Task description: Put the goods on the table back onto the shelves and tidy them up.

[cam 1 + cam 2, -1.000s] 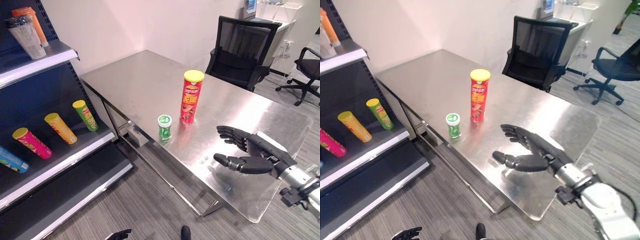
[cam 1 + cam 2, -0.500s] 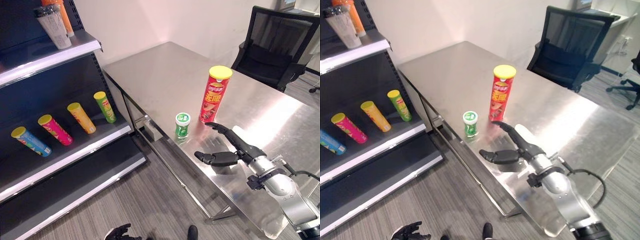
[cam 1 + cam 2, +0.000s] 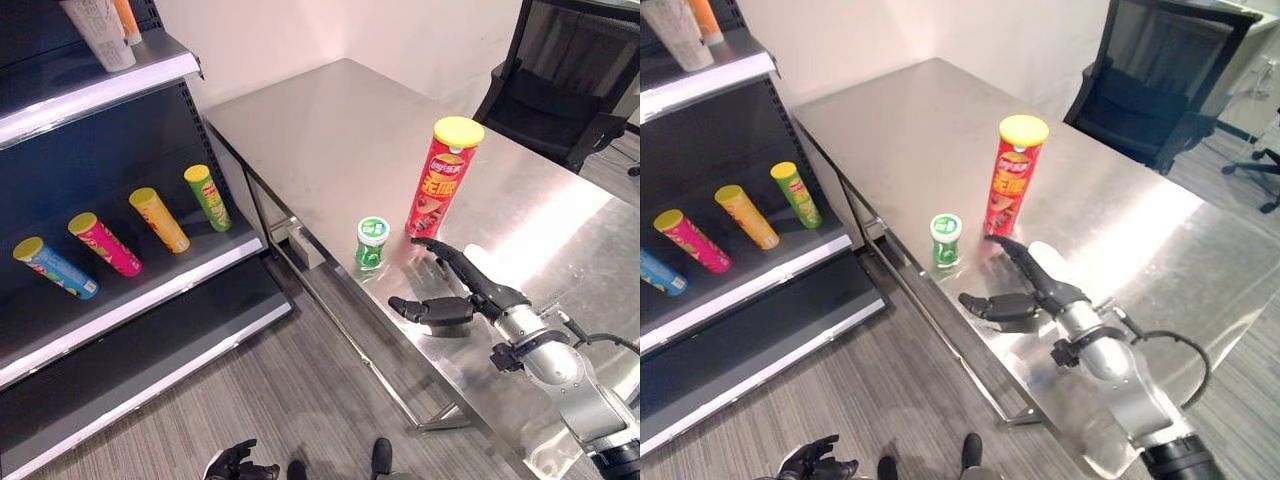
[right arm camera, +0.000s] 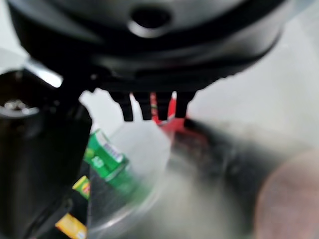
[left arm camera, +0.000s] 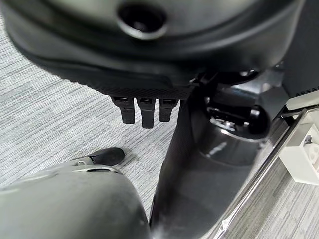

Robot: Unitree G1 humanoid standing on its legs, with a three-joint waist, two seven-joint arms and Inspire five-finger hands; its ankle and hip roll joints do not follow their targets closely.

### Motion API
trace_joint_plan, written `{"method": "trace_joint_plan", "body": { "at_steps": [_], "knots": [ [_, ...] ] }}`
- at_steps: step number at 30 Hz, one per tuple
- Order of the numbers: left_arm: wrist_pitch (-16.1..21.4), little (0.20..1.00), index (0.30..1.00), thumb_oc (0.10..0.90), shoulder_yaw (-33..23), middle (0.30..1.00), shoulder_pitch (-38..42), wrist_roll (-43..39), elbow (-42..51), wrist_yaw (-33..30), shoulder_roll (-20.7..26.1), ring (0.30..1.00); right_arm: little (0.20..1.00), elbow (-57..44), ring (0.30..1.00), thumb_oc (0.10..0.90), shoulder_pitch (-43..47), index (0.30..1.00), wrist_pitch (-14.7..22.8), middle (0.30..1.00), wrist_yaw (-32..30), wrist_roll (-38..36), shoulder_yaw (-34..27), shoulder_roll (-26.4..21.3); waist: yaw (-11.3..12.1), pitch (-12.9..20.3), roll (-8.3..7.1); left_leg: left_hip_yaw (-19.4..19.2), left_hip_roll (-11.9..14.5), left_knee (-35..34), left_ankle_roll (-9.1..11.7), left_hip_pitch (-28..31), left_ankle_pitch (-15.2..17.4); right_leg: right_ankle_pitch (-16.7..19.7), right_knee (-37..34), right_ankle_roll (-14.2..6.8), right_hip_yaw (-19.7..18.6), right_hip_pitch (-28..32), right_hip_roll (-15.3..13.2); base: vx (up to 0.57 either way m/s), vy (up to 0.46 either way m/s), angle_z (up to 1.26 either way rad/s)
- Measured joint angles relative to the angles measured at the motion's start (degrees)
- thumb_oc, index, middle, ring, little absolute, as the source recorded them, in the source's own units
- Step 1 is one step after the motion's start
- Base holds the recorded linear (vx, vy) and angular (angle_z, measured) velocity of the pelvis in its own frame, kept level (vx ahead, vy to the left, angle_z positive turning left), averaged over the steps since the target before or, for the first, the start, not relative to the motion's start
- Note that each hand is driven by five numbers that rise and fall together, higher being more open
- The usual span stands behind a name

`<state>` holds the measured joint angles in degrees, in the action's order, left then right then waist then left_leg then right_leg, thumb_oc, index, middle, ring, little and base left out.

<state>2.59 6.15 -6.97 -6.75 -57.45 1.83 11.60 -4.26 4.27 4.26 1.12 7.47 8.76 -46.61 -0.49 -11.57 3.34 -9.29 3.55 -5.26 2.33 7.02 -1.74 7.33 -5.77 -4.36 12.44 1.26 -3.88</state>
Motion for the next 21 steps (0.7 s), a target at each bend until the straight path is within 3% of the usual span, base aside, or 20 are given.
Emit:
{"method": "trace_joint_plan", "body": {
  "at_steps": [9,21],
  "knots": [
    [-0.21,0.900,0.900,0.800,0.08,0.900,0.52,-0.20,0.07,-0.33,-0.09,0.900,0.900,3.78,0.900,0.800,5.05,0.900,-2.17,0.900,-2.77,-0.46,2.11,4.45,1.41,0.01,-0.03,0.58,-0.17,0.01,0.00,-0.27,-0.02,0.12,0.02,0.22,0.66,0.09,-0.24,0.00,0.001,0.03],
    [-0.42,0.900,0.900,0.800,0.01,0.900,0.54,-2.20,0.67,-0.51,0.01,0.900,0.900,6.14,0.900,0.800,10.12,0.900,-3.56,0.900,-4.18,-1.64,6.54,6.18,3.21,-0.07,-0.64,1.94,-0.53,0.03,-0.13,-0.35,-0.23,0.12,0.39,0.23,1.65,0.30,-0.63,0.01,-0.002,0.06]
  ]
}}
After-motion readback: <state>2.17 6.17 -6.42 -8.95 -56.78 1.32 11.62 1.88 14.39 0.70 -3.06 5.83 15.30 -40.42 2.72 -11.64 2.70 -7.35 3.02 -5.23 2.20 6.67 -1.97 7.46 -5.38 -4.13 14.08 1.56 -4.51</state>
